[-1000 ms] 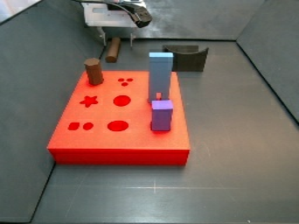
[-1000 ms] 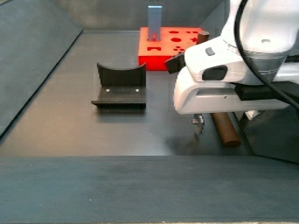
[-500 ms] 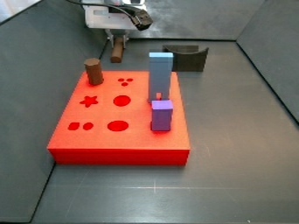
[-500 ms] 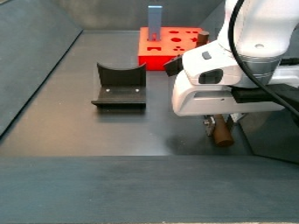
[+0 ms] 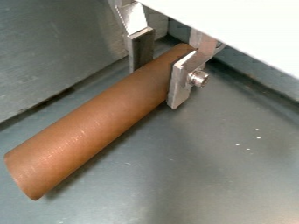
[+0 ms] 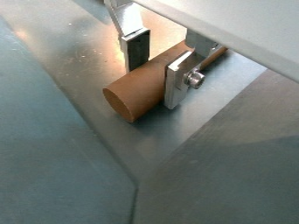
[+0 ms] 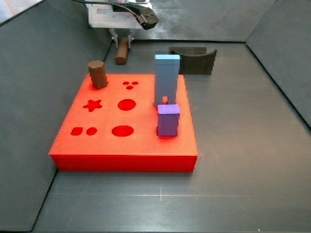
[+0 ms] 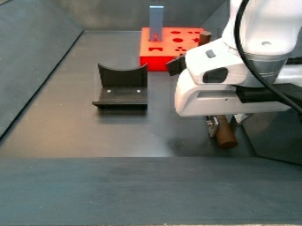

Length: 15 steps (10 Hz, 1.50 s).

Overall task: Pick up the oval object. Move up. Place the oval object on the fixture. Regrasp the oval object. Move to above the board. Insert the oval object.
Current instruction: Pick up the oval object, then move up, then place the oval object on the fixture.

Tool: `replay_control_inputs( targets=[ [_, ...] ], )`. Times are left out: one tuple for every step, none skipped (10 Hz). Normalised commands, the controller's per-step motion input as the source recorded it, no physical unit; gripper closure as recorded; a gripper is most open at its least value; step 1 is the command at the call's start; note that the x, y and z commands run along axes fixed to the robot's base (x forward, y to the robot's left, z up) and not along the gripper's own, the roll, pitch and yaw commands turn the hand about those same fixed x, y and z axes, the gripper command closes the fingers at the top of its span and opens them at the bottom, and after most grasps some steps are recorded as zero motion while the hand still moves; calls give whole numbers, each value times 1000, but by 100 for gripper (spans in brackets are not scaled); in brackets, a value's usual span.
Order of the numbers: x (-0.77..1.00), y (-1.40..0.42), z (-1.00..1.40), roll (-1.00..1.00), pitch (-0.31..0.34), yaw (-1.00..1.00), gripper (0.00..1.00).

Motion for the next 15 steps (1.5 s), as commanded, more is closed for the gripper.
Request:
replay_control_inputs(
  targets=[
    [0, 0, 0, 0, 0, 0, 100],
    [0, 0, 0, 0, 0, 0, 100],
    [0, 0, 0, 0, 0, 0, 100],
    [0, 0, 0, 0, 0, 0, 100],
    [0, 0, 833, 0, 0, 0, 100],
    [15, 66, 849, 12, -12, 32, 100],
    [-9, 64, 740, 17, 36, 25, 100],
    [-4, 30, 605, 24, 87, 1, 100],
    [-3, 12, 513, 37, 115, -11, 100],
    [-4, 9, 455, 50, 129, -14, 100],
    [-8, -2, 331, 67, 160, -2, 100],
    [-11, -6, 269, 81, 170, 4, 100],
    [-13, -10, 213, 94, 179, 8, 100],
    [0, 0, 1000, 0, 0, 0, 100],
    [-3, -2, 1000, 7, 9, 1, 100]
  ],
)
